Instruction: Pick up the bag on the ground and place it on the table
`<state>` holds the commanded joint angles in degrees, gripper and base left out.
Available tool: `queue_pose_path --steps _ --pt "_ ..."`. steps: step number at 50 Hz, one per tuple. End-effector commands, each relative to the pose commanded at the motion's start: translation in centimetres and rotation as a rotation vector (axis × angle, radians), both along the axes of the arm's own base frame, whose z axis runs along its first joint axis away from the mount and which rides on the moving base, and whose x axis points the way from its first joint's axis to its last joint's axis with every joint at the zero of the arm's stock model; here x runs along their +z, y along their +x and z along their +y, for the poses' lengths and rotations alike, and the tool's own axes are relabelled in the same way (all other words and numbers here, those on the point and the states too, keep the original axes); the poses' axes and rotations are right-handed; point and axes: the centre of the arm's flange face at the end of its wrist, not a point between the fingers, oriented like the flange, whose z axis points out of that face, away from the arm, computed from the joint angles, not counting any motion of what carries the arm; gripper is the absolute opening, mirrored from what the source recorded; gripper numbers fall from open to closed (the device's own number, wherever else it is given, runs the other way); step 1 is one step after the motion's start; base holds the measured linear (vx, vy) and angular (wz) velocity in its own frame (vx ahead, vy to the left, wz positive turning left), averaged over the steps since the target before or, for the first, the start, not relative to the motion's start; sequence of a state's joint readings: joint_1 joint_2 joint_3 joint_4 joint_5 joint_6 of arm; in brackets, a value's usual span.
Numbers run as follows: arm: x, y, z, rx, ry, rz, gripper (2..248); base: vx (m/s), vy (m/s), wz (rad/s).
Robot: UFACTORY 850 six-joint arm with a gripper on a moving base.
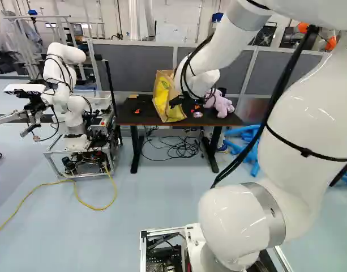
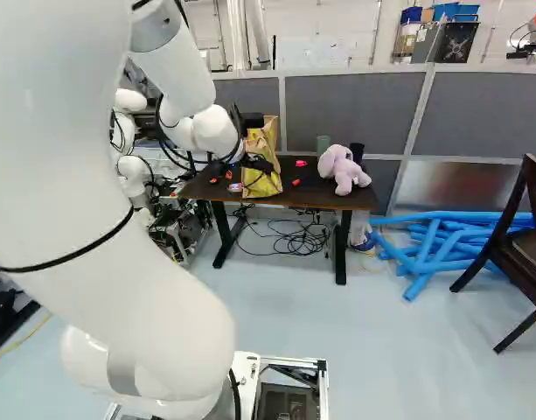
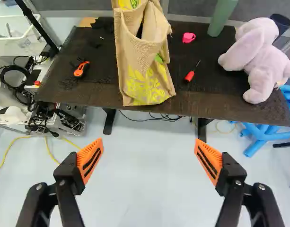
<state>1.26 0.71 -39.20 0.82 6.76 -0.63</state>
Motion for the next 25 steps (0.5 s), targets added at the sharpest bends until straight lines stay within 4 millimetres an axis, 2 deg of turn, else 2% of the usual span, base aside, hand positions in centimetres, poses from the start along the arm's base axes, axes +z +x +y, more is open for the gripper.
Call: queue_pose_path --steps 25 --pt "-3.9 -6.3 -0.5 -0.009 0.0 -0.164 247 0.0 0.0 0.0"
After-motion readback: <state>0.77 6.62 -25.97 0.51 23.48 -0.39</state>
